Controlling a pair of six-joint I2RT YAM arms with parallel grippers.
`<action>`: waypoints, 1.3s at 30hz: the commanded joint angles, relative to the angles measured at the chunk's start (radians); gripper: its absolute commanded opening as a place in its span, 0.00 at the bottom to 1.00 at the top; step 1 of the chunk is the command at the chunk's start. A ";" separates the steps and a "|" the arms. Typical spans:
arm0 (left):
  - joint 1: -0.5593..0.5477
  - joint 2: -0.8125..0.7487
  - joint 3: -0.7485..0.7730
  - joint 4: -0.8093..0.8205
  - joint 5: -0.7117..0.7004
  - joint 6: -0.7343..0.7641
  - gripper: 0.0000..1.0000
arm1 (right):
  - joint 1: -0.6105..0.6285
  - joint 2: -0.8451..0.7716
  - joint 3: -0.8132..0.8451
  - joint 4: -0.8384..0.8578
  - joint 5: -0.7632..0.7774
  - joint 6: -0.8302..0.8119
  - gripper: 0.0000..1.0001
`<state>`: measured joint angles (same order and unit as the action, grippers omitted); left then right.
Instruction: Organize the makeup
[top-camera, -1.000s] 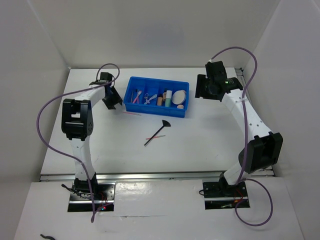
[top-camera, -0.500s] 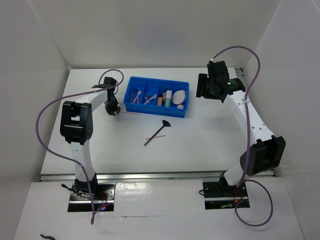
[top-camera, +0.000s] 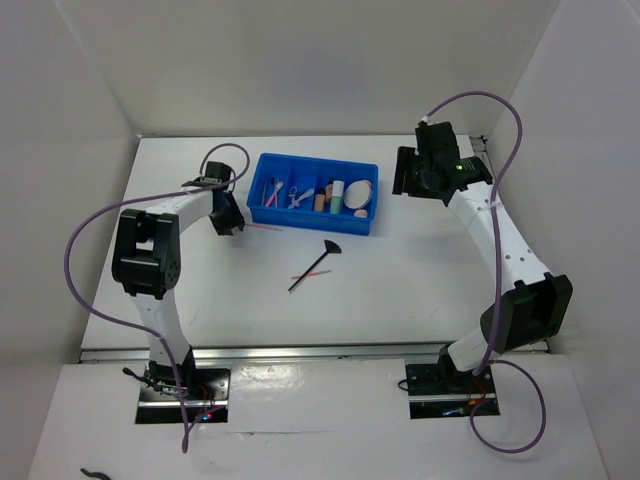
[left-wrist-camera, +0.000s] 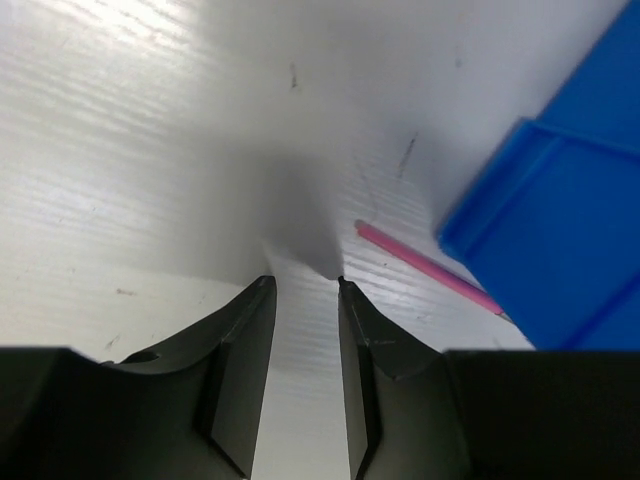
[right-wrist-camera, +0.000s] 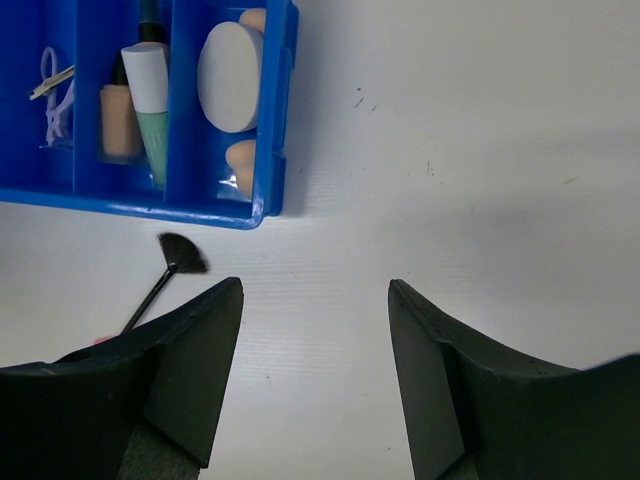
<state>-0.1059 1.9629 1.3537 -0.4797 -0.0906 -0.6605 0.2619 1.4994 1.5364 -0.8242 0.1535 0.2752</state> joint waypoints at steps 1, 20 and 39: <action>0.008 -0.059 -0.033 0.161 0.034 0.044 0.44 | 0.007 -0.047 -0.002 0.000 0.003 0.002 0.68; 0.038 0.111 0.056 0.230 0.155 0.062 0.06 | 0.007 -0.010 -0.012 0.000 0.003 0.002 0.68; -0.083 -0.176 -0.321 0.162 0.115 -0.022 0.00 | 0.007 -0.039 -0.064 0.022 -0.015 0.002 0.68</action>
<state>-0.1555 1.7996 1.0626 -0.2401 0.0521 -0.6640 0.2619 1.4998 1.4940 -0.8196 0.1452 0.2752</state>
